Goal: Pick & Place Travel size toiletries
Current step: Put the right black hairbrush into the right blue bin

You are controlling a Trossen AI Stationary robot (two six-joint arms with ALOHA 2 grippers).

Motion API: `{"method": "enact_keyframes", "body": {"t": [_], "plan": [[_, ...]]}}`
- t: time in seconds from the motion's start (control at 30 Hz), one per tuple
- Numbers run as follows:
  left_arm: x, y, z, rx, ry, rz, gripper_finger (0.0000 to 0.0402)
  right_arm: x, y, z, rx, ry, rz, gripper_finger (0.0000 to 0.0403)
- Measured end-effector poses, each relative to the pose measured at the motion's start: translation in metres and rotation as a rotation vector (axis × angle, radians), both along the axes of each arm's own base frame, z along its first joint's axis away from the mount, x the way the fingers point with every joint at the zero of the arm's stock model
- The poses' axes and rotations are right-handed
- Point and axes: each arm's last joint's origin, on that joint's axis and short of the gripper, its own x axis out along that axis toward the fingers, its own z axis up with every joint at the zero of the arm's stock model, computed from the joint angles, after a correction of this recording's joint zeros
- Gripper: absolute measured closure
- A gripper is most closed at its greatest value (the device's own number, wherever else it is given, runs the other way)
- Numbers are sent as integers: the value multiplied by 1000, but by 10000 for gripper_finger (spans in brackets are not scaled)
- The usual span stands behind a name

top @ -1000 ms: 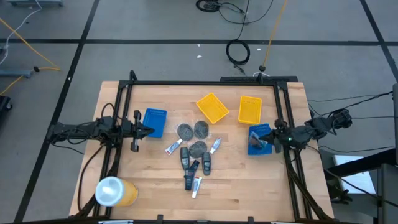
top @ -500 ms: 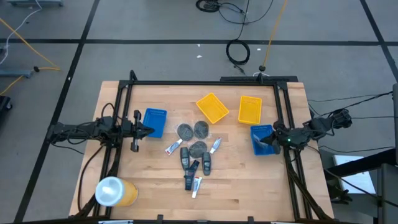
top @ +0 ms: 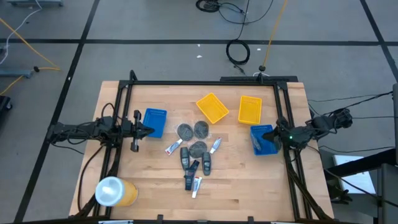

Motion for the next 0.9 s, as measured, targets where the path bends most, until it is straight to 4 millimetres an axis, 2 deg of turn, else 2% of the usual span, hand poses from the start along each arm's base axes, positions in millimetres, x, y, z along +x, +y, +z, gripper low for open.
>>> {"method": "enact_keyframes", "body": {"t": [0.23, 0.57, 0.77, 0.9], "plan": [[0, 0, 0, 0, 0, 0, 392, 2, 0, 23, -78, -1, 21, 347], [0, 0, 0, 0, 0, 0, 392, 23, 10, 29, -228, 44, 153, 365], [0, 0, 0, 0, 0, 0, 392, 38, 21, 39, -190, -61, 321, 325], [0, 0, 0, 0, 0, 0, 392, 47, 27, 32, -145, 31, 348, 277]]}}
